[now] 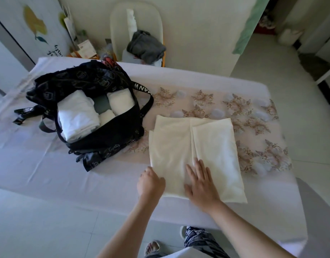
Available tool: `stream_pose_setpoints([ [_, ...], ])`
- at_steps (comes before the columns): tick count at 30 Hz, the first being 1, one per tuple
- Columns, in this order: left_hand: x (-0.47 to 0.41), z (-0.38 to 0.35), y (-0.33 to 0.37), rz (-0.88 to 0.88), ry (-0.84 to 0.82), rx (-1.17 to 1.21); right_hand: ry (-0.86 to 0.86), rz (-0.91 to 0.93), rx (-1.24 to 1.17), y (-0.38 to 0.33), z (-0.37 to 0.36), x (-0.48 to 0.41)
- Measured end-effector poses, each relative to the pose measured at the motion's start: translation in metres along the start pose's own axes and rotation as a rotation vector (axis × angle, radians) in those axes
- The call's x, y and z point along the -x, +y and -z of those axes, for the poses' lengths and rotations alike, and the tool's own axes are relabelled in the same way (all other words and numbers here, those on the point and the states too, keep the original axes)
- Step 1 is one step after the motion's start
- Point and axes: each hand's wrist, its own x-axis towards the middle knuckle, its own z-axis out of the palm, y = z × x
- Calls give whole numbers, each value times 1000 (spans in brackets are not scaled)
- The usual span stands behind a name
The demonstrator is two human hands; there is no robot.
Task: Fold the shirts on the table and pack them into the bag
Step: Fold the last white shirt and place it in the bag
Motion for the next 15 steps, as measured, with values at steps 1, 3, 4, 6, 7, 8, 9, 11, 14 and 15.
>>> stream_pose_setpoints([
  [1, -1, 4, 2, 8, -19, 30, 11, -51, -14, -1, 0, 6],
  [3, -3, 13, 7, -14, -64, 94, 0, -153, -28, -1, 4, 15],
  [4, -3, 19, 10, -37, -76, 124, -41, -177, -38, -2, 5, 18],
  [6, -4, 30, 17, -76, -71, 197, -114, -163, -50, -8, 10, 24],
  [7, -4, 35, 20, -95, -61, 243, -128, -148, -54, -14, 15, 25],
  [8, -3, 42, 23, -117, -50, 301, -129, -136, -67, -20, 20, 25],
  [9, -1, 48, 28, -143, -43, 353, -131, -126, -91, -25, 25, 25],
  [11, 5, 59, 40, -234, -60, 395, -138, -127, -238, -31, 38, 23],
  [14, 22, 60, 69, -443, -163, 273, -73, -277, -788, -21, 62, 22],
  [15, 29, 53, 80, -521, -205, 217, -12, -363, -960, -13, 71, 21],
])
